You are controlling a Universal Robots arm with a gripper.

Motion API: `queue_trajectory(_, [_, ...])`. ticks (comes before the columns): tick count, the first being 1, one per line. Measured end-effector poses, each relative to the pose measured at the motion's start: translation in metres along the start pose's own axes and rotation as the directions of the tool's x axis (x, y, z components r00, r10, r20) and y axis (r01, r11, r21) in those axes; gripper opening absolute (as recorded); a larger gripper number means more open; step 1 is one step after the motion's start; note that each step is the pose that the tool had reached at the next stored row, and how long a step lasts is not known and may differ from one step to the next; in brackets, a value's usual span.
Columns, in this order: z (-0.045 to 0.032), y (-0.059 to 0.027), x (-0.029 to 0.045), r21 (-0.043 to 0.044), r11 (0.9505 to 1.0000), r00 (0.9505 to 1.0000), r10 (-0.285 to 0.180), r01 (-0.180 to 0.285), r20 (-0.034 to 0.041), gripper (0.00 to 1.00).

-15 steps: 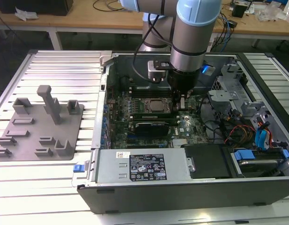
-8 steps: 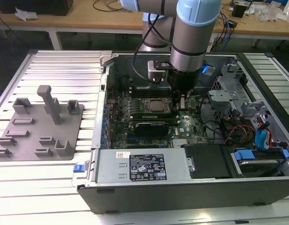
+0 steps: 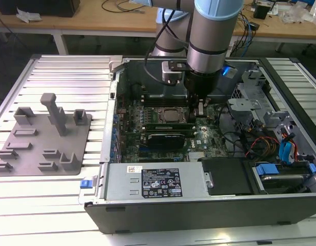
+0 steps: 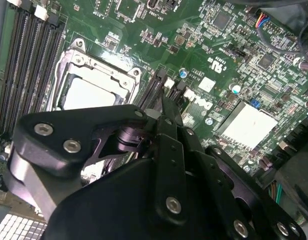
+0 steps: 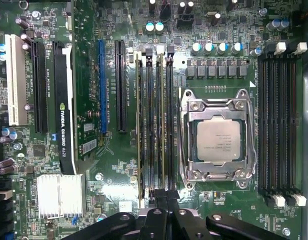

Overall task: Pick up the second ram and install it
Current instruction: 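Press down the second ram until it locks into place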

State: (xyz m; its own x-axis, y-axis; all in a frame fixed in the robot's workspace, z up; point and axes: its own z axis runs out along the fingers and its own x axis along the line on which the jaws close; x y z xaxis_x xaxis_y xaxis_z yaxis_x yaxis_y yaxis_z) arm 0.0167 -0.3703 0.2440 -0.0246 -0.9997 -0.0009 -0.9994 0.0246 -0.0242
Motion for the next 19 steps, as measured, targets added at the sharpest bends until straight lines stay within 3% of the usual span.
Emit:
queue_trajectory(6, [-0.0002,0.0331,0.0006,0.0008,1.0000,1.0000,0.000,0.000,0.0003,0.08])
queue_trajectory(19, [-0.0002,0.0642,0.0003,0.0008,1.0000,1.0000,0.007,-0.007,0.0000,0.08])
